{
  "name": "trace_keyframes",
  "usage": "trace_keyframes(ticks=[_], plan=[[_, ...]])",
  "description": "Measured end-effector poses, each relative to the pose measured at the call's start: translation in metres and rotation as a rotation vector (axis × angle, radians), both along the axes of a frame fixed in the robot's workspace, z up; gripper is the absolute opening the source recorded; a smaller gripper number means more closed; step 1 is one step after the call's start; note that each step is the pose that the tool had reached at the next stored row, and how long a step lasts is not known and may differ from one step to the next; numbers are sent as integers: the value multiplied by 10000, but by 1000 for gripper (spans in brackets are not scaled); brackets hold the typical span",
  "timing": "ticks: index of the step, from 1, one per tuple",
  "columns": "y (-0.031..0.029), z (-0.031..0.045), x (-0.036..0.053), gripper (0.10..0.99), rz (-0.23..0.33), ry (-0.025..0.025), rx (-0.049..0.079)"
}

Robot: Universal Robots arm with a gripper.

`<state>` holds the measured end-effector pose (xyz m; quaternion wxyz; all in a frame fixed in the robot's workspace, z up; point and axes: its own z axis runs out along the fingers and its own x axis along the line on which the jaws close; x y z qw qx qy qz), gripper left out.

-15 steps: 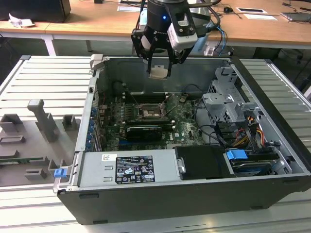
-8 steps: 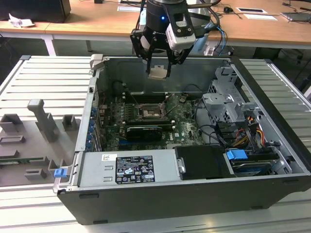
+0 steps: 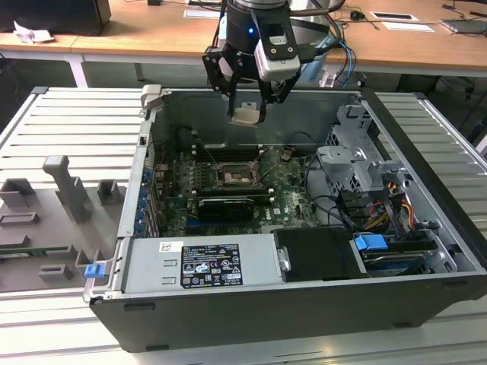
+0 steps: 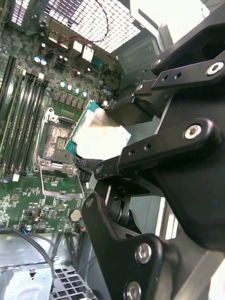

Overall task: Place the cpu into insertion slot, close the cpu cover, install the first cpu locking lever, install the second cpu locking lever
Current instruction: 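Place the cpu into insertion slot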

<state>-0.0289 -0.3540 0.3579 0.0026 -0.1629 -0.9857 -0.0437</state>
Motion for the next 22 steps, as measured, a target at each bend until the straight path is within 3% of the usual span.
trace_keyframes(ticks=[6,9,22], plan=[[0,-81,0,525,-140,16,-7],[0,-103,0,525,-225,16,-83],[0,-112,0,525,-1669,21,-83]])
